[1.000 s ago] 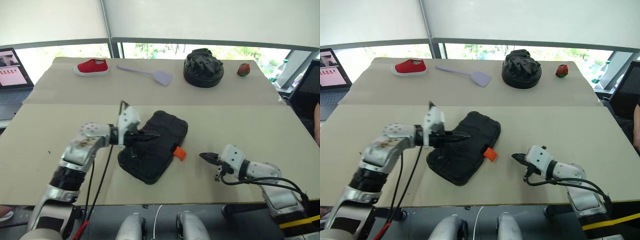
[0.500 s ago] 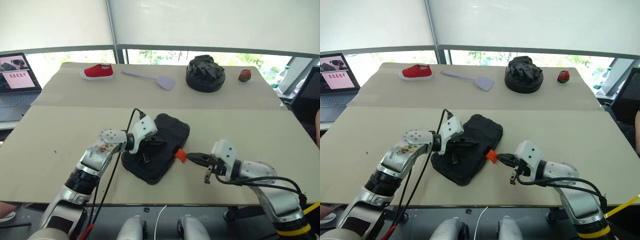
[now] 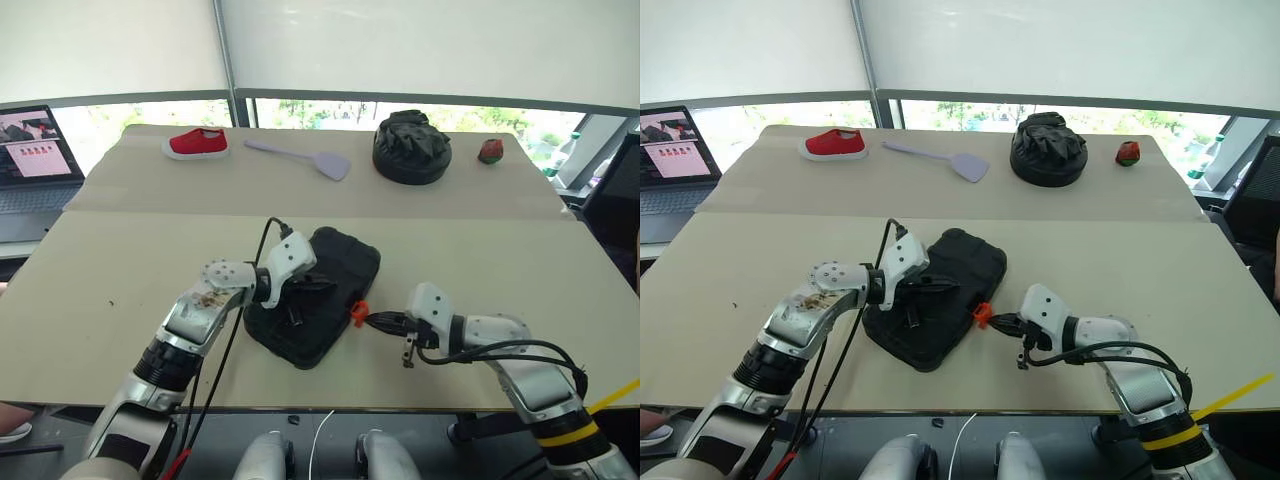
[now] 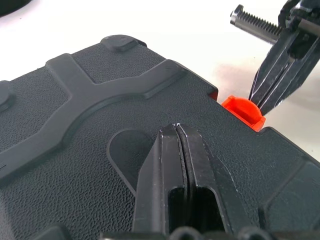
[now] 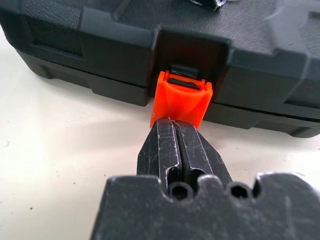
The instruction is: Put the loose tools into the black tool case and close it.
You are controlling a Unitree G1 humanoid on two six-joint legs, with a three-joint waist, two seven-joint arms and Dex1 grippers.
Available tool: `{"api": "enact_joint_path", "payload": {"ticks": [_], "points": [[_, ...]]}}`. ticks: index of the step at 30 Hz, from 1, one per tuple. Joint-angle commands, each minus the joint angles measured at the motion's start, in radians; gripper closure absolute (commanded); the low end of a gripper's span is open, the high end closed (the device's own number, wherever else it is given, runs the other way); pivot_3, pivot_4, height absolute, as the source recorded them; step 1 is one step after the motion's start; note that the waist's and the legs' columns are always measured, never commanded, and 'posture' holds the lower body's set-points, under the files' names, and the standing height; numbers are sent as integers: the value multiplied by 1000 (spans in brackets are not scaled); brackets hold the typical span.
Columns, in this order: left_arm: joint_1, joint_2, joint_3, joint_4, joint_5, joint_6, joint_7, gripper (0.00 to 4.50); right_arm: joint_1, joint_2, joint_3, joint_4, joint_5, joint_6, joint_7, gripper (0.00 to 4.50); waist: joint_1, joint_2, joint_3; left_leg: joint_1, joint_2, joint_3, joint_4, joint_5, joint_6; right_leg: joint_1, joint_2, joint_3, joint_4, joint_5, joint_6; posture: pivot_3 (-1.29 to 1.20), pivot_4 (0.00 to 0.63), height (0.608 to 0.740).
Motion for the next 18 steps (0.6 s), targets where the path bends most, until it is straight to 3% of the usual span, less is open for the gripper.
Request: {"api": "enact_joint_path", "payload": {"ticks": [1, 9, 18], "points": [[44, 3, -56, 53, 32, 66, 0, 4427, -15, 25, -3, 20, -15, -48, -13, 4500, 0, 0, 0, 0, 0, 0, 0, 0, 0, 0, 0, 0, 0, 0, 0, 0, 150, 740], [34, 0, -61, 64, 35, 70, -4, 4427, -63, 98, -2, 80, -52, -136, -55, 4500, -2, 0, 0, 0, 0, 0, 0, 0, 0, 0, 0, 0, 0, 0, 0, 0, 150, 740], [14, -1, -72, 93, 41, 75, -21, 4427, -35, 141, -64, -23, 53, -55, -38, 4500, -8, 0, 0, 0, 1, 0, -1, 0, 0, -1, 1, 1, 0, 0, 0, 0, 150, 740]]}}
